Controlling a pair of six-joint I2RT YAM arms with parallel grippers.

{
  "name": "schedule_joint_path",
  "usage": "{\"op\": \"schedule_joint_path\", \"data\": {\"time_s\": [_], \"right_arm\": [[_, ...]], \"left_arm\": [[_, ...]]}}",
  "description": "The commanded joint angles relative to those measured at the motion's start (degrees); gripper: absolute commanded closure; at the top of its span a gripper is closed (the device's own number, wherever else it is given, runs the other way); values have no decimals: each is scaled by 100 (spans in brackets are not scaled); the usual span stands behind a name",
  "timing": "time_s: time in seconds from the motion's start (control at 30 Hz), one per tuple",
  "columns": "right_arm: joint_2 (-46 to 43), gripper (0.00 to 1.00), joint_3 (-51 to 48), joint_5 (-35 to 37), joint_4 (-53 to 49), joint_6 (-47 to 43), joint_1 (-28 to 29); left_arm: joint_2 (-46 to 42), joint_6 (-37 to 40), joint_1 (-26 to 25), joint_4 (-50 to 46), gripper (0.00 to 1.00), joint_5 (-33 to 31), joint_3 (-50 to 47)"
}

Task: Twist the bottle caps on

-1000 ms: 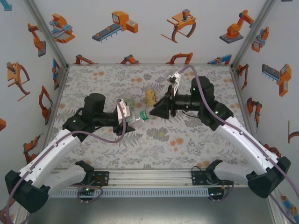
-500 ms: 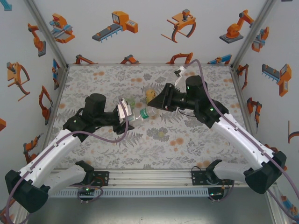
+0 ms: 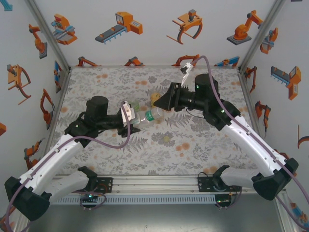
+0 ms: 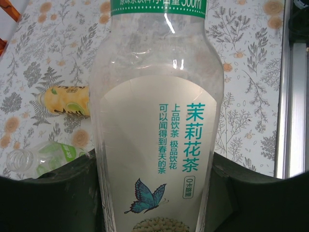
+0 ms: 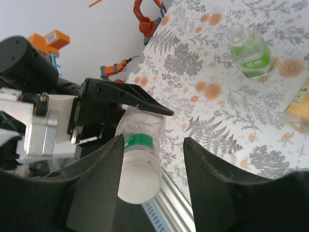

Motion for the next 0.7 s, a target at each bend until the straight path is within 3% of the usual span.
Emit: {"op": "schedule_joint_path", "data": {"time_s": [0.0, 0.17, 0.43, 0.67], "right_arm": [[-207, 46, 129, -250, 129, -950, 21], [-424, 35, -12, 1, 402, -653, 21], [-102, 30, -114, 22, 460, 727, 21], [257, 29, -187, -335, 592, 1306, 17]], "left_arm": [[-55, -3, -23, 114, 100, 267, 70], [-60, -63, -22, 138, 100, 243, 74], [-127, -308, -17, 391, 100, -354, 2], [-182, -348, -9, 435, 100, -687, -33]]}}
